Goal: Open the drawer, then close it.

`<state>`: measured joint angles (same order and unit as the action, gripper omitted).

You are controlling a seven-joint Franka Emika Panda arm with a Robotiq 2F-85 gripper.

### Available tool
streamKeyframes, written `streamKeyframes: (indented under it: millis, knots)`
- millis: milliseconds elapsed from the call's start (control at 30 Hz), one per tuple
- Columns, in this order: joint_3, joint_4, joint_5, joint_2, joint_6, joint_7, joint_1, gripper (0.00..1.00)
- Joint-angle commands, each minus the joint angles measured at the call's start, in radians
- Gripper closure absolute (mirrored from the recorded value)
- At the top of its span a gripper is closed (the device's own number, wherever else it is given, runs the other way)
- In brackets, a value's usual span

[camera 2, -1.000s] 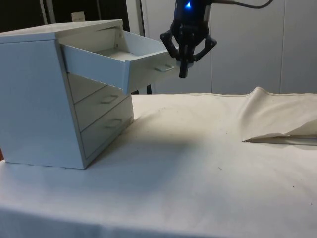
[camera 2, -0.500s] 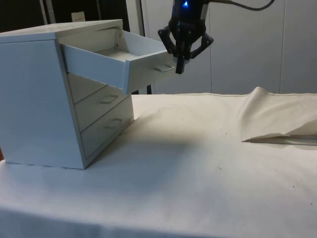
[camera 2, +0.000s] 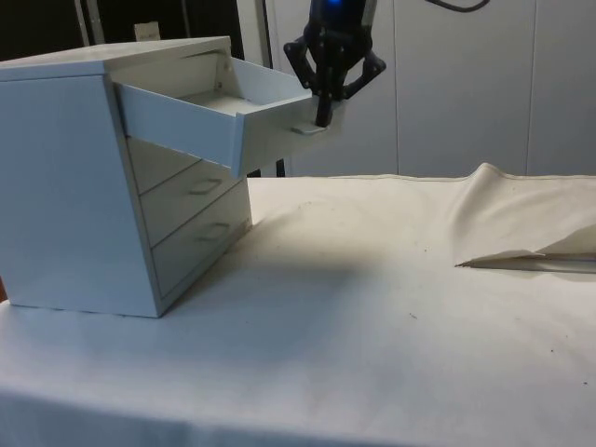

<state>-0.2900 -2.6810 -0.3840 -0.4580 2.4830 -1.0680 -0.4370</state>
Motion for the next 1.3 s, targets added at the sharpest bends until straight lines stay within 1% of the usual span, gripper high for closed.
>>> streamKeyframes:
  millis: [0,133,167,200,400,433,467,700,733,767,833,867,967,1000,1033,1267]
  knots:
    - [0.01,0.005,-0.025,0.006,0.013,0.019,0.015,1.0]
    - [0.01,0.013,-0.045,0.011,0.015,0.044,0.016,1.0]
    - [0.0,0.009,-0.021,0.006,0.001,0.026,0.001,1.0]
    - [0.009,0.014,-0.049,0.011,0.015,0.049,0.016,1.0]
    - [0.009,0.028,-0.076,0.016,0.011,0.082,0.016,1.0]
    - [0.0,0.025,-0.058,0.012,0.002,0.07,0.003,1.0]
    - [0.01,0.032,-0.084,0.018,0.011,0.091,0.017,1.0]
    - [0.009,0.043,-0.126,0.022,0.01,0.142,0.018,1.0]
    - [0.0,0.037,-0.105,0.016,0.002,0.127,0.004,1.0]
    - [0.009,0.044,-0.131,0.022,0.01,0.148,0.018,1.0]
    - [0.009,0.047,-0.148,0.022,0.008,0.166,0.018,1.0]
    - [0.009,0.047,-0.148,0.022,0.008,0.166,0.018,1.0]
    - [0.011,0.051,-0.165,0.022,0.004,0.188,0.02,1.0]
    - [0.001,0.042,-0.14,0.017,0.001,0.172,0.005,1.0]
    - [0.011,0.052,-0.168,0.022,0.002,0.192,0.021,1.0]
    - [0.014,0.055,-0.195,0.023,-0.002,0.229,0.023,1.0]
